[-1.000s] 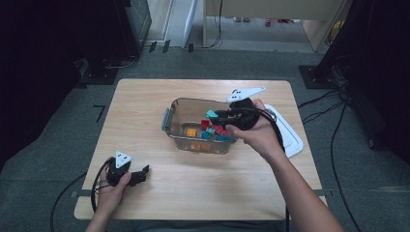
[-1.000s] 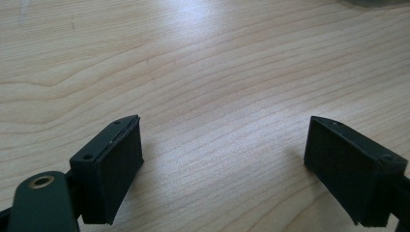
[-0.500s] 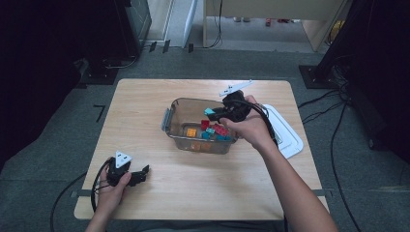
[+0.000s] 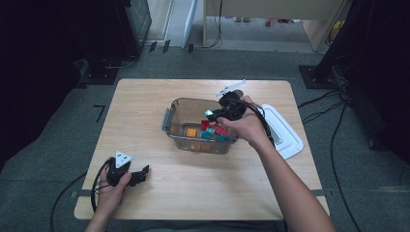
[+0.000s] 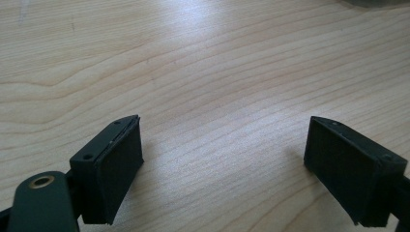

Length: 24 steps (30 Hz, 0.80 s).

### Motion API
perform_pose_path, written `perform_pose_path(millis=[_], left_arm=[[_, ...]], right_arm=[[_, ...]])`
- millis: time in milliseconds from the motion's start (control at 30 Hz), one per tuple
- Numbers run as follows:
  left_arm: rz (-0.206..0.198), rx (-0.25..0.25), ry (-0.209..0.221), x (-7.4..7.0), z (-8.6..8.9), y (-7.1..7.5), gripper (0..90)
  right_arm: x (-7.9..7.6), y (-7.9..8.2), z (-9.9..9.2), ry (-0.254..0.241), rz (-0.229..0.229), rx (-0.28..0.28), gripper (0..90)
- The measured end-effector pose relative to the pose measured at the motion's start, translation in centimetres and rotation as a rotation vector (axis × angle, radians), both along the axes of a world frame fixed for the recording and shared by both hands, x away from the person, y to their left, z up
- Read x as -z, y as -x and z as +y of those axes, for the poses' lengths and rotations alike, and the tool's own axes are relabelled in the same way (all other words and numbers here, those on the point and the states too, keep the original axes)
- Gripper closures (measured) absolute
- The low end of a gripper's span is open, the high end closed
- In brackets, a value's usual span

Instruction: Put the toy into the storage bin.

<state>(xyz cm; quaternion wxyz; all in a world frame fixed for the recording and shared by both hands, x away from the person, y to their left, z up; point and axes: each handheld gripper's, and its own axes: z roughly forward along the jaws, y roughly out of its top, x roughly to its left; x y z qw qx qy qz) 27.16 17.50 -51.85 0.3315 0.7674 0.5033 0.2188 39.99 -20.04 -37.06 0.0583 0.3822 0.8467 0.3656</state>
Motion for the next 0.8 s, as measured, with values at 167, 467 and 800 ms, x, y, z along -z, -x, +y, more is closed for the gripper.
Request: perform_pose_path(millis=[167, 467, 800], left_arm=[[0.000, 0.000, 0.001, 0.0, 0.0, 0.0, 13.5], [-0.001, 0.001, -0.002, 0.0, 0.0, 0.0, 13.5], [-0.001, 0.001, -0.001, 0.0, 0.0, 0.0, 13.5]], right_arm=[[-0.2, 0.1, 0.0, -0.015, -0.009, 0.000, 56.9], [-1.4, 1.4, -0.4, 0.008, -0.099, -0.007, 26.6], [-2.3, 2.6, -2.6, -0.044, -0.148, 0.028, 21.5]])
